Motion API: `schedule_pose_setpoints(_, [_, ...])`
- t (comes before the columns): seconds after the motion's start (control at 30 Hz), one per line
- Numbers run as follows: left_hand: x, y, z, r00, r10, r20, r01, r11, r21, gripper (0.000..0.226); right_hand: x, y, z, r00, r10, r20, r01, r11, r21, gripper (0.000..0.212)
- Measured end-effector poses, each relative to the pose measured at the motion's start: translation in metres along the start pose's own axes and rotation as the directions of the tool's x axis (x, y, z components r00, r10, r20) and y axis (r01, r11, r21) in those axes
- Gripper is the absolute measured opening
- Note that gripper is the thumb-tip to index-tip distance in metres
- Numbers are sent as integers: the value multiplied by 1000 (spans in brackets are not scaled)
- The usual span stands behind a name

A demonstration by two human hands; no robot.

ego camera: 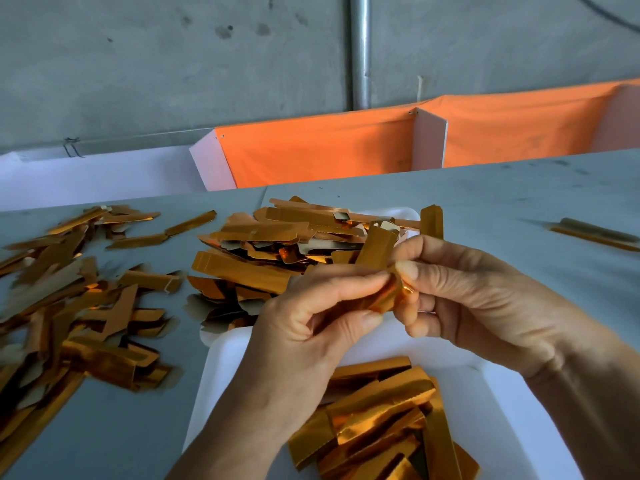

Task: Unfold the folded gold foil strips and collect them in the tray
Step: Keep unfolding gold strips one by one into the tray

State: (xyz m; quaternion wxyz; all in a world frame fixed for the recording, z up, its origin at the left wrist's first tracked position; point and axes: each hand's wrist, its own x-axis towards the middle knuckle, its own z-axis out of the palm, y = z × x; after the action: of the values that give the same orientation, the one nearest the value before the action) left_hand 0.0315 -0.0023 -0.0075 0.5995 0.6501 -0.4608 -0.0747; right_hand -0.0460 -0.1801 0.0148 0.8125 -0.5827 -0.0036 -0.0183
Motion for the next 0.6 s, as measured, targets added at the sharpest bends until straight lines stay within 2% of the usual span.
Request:
schedule_pose_setpoints(0.1, [0,1,3,999,-32,-23,33,999,42,42,-3,0,-2,997,71,17,-70,997,-6,18])
schedule_pose_setpoints(0.2, [0,6,6,998,39,-56,-22,961,274,50,-3,1,-5,975,210,71,-209,978,-21,46])
schedule_pose_setpoints(0.3, [1,9,9,990,138,-22,-110,869,483,61,-3,-1,-7,966,238,96,-240,971,9,40])
schedule_pose_setpoints(0.37, [2,10,12,981,195,-20,-153,823,547,67,-1,0,-6,972,208,106,-212,977,24,42])
schedule_pose_setpoints(0.43, [2,9,14,975,193,-111,-122,880,459,67,1,3,-5,986,164,34,-163,986,-42,39])
schedule_pose_setpoints(0.5, [3,8,12,963,45,-265,-6,989,148,59,4,6,-1,991,130,-39,-135,976,-170,39])
schedule_pose_setpoints(0.57, [5,5,9,948,-114,-297,71,986,-154,56,6,8,7,993,100,-69,-118,927,-355,37])
schedule_pose_setpoints(0.6, [5,2,8,946,-151,-286,86,970,-226,51,7,10,11,993,85,-80,-113,880,-461,35])
